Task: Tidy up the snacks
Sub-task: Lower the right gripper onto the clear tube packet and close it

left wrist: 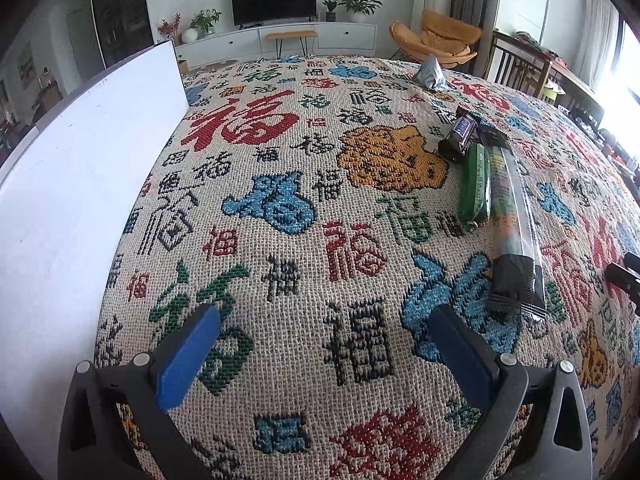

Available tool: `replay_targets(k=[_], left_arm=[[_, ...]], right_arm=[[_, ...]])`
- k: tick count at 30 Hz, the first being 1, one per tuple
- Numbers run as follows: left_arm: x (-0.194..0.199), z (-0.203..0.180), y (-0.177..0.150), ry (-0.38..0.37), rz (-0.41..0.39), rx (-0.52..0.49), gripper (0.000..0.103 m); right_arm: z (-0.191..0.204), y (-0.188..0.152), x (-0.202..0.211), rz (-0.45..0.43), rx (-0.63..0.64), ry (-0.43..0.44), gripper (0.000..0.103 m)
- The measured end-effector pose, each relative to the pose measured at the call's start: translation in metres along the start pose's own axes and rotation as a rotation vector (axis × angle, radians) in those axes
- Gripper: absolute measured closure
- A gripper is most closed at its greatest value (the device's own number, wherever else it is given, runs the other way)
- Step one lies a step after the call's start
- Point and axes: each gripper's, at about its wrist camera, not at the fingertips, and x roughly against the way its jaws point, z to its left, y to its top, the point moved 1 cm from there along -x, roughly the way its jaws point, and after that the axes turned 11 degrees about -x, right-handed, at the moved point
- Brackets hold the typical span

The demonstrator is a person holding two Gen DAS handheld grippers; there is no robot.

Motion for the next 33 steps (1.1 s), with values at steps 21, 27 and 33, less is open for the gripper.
replay_targets(k=[21,27,33], left_arm=[[0.000,0.000,-0.001,0.000,0.000,-0.001,0.000],[0.000,0.000,0.000,0.000,0.000,-0.001,0.000],[0.000,0.000,-0.001,-0.001,-0.001,0.001,0.000]], right_arm=[[0.002,0.001,-0.002,0.006,-0.003,-0.001,0.009],[0.044,0.027,0.001,0.080,-0.150,0.182,0.009],[0.164,0.047,-0.035,0.191,-0.012,0.243,0.012]])
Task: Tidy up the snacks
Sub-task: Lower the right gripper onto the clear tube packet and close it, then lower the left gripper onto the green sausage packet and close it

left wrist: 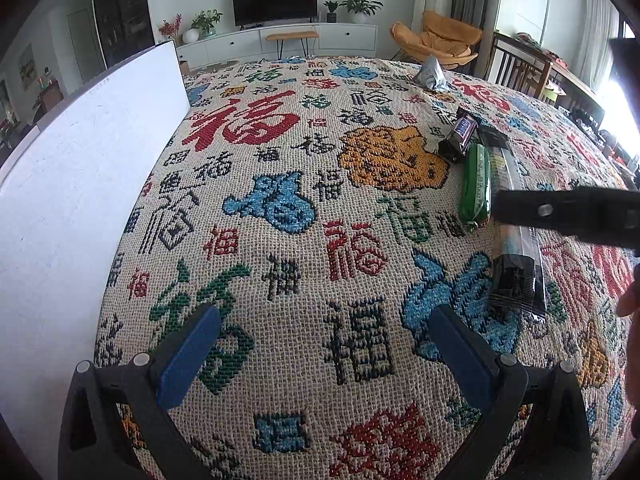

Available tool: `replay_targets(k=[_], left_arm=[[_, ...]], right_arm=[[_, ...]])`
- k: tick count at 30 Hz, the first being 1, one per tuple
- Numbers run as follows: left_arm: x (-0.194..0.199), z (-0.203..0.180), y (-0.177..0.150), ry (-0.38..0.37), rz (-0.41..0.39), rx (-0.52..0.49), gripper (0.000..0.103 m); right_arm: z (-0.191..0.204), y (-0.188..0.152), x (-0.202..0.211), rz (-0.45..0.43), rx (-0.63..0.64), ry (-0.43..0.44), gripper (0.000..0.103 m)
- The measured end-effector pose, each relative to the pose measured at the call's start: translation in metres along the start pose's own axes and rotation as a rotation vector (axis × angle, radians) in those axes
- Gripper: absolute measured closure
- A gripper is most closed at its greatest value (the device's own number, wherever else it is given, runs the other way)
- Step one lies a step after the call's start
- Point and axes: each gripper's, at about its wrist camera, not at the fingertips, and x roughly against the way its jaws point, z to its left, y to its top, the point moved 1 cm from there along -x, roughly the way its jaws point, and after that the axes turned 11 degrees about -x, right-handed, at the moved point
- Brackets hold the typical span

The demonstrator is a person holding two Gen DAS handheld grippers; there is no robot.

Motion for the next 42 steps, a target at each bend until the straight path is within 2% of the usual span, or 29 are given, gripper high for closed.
replay_targets(k=[3,5,7,8,10,12,16,19,21,23,24,25,26,29,34,42], left_arm=[[0.000,0.000,0.000,0.000,0.000,0.000,0.000],[0.000,0.000,0.000,0.000,0.000,0.000,0.000],[0.000,0.000,0.000,0.000,0.000,0.000,0.000],[0.000,0.000,0.000,0.000,0.000,0.000,0.000],[0.000,0.000,0.000,0.000,0.000,0.000,0.000],[0.000,0.000,0.000,0.000,0.000,0.000,0.000],[0.000,0.000,0.000,0.001,0.000,-0.001,0.000],[0.000,0.000,0.000,0.001,0.000,-0.001,0.000],[0.000,0.000,0.000,0.001,0.001,-0.001,0.000],[0.000,-0.001,0.000,0.002,0.001,-0.001,0.000],[0.000,0.000,0.000,0.001,0.001,-0.001,0.000],[0.000,0.000,0.000,0.002,0.001,0.000,0.000],[0.000,0.000,0.000,0.002,0.001,-0.001,0.000],[0.000,-0.001,0.000,0.002,0.001,-0.001,0.000],[0.000,-0.001,0.000,0.004,0.002,0.002,0.000],[0.000,-0.001,0.000,0.011,0.005,0.009,0.000]], right_arm=[[0.029,-0.006,-0.026,0.025,0.080,-0.112,0.012],[0.037,-0.012,-0.025,0.003,0.129,-0.141,0.021],[0.036,-0.018,-0.017,-0.006,0.141,-0.155,0.060],[0.033,-0.021,-0.013,-0.016,0.154,-0.181,0.066],[0.019,-0.025,-0.002,-0.020,0.155,-0.176,0.079],[-0.002,-0.029,0.012,-0.041,0.150,-0.199,0.083],[-0.059,-0.032,0.042,-0.102,0.111,-0.273,0.086],[-0.100,-0.042,0.062,-0.154,0.058,-0.323,0.086],[-0.120,-0.048,0.069,-0.178,0.019,-0.303,0.083],[-0.131,-0.054,0.073,-0.207,-0.014,-0.259,0.066],[-0.135,-0.057,0.071,-0.205,-0.028,-0.237,0.043],[-0.137,-0.059,0.069,-0.215,-0.030,-0.204,0.031],[-0.135,-0.060,0.068,-0.214,-0.012,-0.196,0.028],[-0.126,-0.059,0.064,-0.199,0.031,-0.231,0.023],[-0.128,-0.058,0.063,-0.192,0.026,-0.221,0.018],[-0.130,-0.058,0.061,-0.189,0.027,-0.220,0.017]])
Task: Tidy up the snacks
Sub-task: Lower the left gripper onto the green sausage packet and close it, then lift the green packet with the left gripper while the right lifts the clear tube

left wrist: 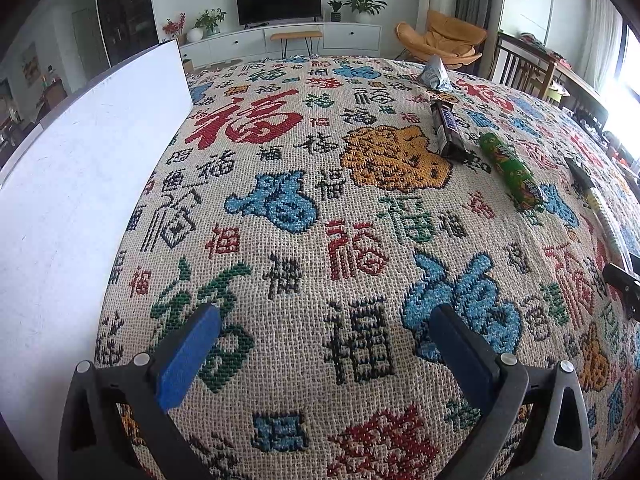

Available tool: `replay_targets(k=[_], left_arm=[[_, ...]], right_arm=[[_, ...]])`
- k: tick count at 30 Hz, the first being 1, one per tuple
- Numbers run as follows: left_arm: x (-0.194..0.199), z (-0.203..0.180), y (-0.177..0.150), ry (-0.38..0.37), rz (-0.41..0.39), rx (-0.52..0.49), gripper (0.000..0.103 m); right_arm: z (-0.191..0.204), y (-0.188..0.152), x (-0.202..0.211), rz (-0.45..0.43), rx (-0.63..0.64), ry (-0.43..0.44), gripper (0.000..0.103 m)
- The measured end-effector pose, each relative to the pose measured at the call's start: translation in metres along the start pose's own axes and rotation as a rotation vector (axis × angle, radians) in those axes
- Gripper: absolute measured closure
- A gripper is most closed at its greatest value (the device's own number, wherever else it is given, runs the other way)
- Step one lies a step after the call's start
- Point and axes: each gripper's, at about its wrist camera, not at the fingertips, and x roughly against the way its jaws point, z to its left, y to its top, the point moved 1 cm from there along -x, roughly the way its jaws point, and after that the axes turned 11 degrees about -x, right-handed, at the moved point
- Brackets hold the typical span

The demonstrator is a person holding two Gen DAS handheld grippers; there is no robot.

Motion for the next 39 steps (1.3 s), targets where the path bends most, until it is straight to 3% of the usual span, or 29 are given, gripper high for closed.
replay_targets(k=[7,9,11,13,15,18,20,23,27,32,39], left_arm=[[0.001,0.000,0.000,0.002,0.006,0.003,0.000],[0.001,-0.002,0.006,-0.009,0.062,0.025,0.000],[0.005,-0.010,0.018,-0.101,0.057,0.066,0.000],[0.016,-0.023,0.036,-0.211,-0.013,0.101,0.000],[0.024,-0.043,0.062,-0.257,-0.058,0.091,0.000],[0.016,-0.082,0.101,-0.227,-0.048,0.000,0.000],[0.001,-0.108,0.119,-0.163,-0.020,-0.078,0.003],[-0.032,-0.134,0.134,-0.054,0.037,-0.154,0.027],[-0.060,-0.139,0.136,-0.030,0.088,-0.158,0.079],[-0.039,-0.128,0.110,-0.093,0.050,-0.105,0.080],[0.018,-0.090,0.026,-0.173,0.068,-0.112,0.080]], right_arm=[[0.000,0.000,0.000,0.000,0.000,0.000,0.017],[0.000,0.000,0.000,0.000,0.000,0.000,0.017],[0.000,0.000,0.000,0.000,0.000,0.000,0.017],[0.000,0.000,0.000,0.000,0.000,0.000,0.017],[0.000,0.000,0.000,0.000,0.000,0.000,0.017],[0.000,0.000,0.000,0.000,0.000,0.000,0.017],[0.000,0.000,0.000,0.000,-0.001,0.001,0.017],[0.000,0.000,-0.001,0.000,-0.001,0.001,0.016],[0.000,0.000,0.000,0.000,-0.001,0.001,0.016],[0.000,0.000,0.000,0.000,-0.001,0.000,0.016],[0.000,0.000,-0.001,0.000,-0.001,0.000,0.016]])
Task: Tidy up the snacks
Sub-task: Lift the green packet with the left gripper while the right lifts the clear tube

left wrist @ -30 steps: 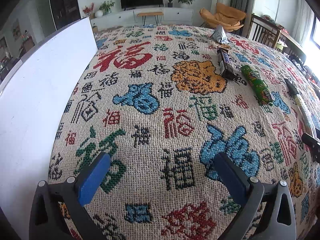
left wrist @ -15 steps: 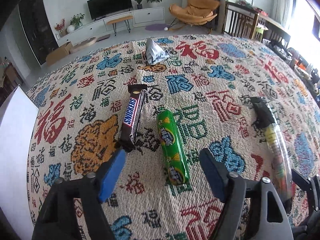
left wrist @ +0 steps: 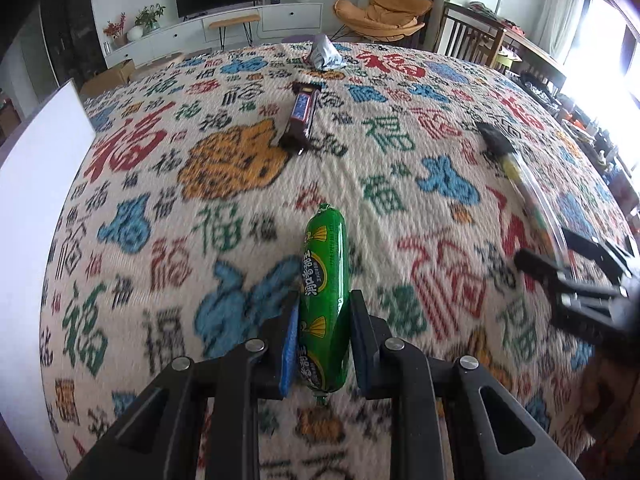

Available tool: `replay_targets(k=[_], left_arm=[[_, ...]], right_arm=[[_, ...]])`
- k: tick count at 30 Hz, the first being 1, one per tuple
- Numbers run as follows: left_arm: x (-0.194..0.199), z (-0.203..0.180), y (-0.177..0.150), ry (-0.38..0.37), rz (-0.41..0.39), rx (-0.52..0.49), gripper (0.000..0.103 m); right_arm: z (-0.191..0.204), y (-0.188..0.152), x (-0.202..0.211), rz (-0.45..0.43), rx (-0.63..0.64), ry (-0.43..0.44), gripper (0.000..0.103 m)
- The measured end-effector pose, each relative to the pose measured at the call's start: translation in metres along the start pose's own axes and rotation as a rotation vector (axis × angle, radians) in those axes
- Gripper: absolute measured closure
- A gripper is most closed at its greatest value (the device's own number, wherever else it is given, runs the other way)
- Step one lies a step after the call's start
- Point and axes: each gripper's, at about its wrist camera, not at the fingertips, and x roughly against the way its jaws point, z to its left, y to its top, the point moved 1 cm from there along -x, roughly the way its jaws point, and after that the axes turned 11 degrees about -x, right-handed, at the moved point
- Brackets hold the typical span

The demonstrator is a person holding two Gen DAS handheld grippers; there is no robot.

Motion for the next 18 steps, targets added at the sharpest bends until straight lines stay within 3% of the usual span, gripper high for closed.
replay_targets(k=[5,6,8,9,10,14,18], left_arm=[[0.019,0.011,-0.038,-0.053,-0.020,-0.012,0.077],[0.019,0.010,-0.038,-0.061,-0.029,-0.019,0.069],[0.017,0.008,-0.034,-0.073,-0.050,-0.016,0.040],[0.014,0.007,-0.032,-0.053,-0.056,-0.013,0.017],[0.011,0.004,-0.030,-0.020,-0.063,-0.012,0.011],[-0.002,-0.003,-0.025,0.071,-0.063,-0.052,0.005],[-0.004,0.001,-0.025,0.065,-0.056,-0.033,0.000]], right_arm=[[0.000,0.000,0.000,0.000,0.000,0.000,0.016],[0.000,0.000,0.000,0.000,0.000,0.000,0.016],[0.000,0.000,0.000,0.000,-0.001,0.000,0.016],[0.000,0.000,0.000,0.000,-0.001,0.001,0.016],[0.000,0.000,0.000,0.000,-0.001,0.001,0.016],[0.000,0.000,0.000,0.000,-0.001,0.001,0.016],[0.000,0.000,0.000,0.000,0.000,0.000,0.016]])
